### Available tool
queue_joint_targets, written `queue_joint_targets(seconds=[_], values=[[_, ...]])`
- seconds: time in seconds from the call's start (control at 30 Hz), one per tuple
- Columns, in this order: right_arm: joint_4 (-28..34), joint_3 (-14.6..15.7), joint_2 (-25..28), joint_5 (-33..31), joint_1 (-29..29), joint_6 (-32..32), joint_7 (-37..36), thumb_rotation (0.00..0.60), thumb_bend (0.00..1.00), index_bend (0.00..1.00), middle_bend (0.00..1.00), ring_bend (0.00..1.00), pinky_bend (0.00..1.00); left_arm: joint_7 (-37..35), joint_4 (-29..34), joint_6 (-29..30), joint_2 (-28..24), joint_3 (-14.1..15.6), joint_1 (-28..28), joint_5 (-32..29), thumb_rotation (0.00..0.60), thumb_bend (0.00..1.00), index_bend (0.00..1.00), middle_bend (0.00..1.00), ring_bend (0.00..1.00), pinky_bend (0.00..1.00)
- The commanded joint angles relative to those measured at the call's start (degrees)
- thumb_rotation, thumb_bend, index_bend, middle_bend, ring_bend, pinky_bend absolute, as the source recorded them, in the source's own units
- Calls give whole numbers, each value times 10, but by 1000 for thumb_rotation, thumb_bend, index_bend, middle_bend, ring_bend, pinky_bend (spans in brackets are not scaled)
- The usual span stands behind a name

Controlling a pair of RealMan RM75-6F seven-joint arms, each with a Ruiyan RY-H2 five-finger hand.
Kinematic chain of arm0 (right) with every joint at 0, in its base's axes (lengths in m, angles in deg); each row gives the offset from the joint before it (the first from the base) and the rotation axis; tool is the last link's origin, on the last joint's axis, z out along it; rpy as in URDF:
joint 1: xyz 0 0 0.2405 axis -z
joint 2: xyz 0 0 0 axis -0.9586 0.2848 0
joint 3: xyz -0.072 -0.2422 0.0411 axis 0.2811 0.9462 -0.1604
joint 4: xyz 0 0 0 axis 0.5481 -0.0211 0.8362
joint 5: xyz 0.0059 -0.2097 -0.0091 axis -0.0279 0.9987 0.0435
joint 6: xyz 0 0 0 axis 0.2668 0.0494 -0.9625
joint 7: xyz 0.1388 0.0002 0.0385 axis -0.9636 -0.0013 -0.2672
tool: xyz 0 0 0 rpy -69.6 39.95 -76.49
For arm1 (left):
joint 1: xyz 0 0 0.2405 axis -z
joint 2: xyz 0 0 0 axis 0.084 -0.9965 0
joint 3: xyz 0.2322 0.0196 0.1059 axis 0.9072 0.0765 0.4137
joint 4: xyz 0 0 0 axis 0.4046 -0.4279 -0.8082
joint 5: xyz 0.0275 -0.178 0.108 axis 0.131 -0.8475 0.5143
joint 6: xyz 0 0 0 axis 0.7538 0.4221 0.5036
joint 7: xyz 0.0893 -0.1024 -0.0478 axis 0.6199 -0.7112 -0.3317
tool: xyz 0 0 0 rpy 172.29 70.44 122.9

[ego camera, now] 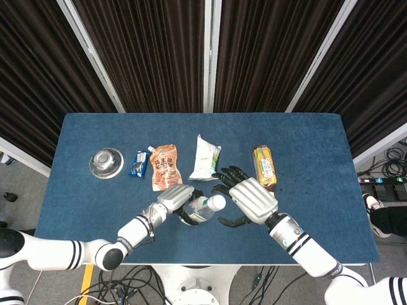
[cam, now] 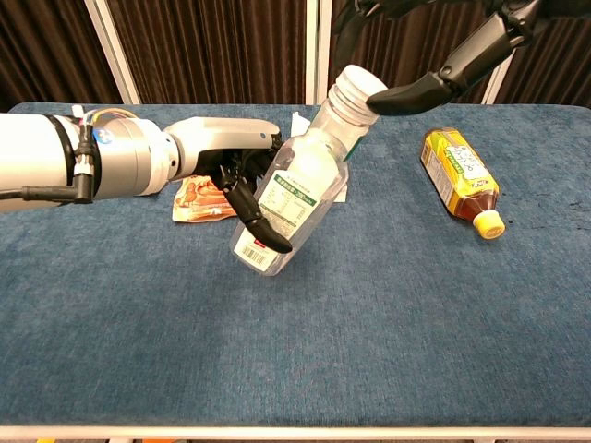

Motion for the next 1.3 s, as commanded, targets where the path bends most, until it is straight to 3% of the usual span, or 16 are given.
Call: queue_joint_targets(seconds=[0.03, 0.9, 0.97, 1.1, 1.3], values=[[-1, 1, 5, 0, 4, 2, -3, 422, 205, 299, 88, 0, 0, -2, -1, -1, -1, -1, -1, 1, 600, 42, 585, 606, 517, 538], [-5, 4, 0, 15, 6, 2, -2, 424, 224, 299, 88, 0, 0, -3, -7, -3, 4, 3, 0, -1, 600, 42, 585, 606, 517, 539], [-11, 3, -6, 15, 6, 10, 6, 456, 256, 300, 87, 0, 0, -4, -7, -4, 3, 3, 0, -1, 600, 41, 585, 606, 517, 538], [-17, 3, -18, 11, 4, 18, 24, 595, 306, 298, 88, 0, 0, -4, -6, -4, 2, 2, 1, 0, 600, 42, 585, 606, 518, 538], [-17, 4, -31, 0, -1, 24, 44, 600, 307, 309, 95, 0, 0, -5, -5, -4, 1, 1, 1, 0, 600, 41, 584, 606, 517, 538]])
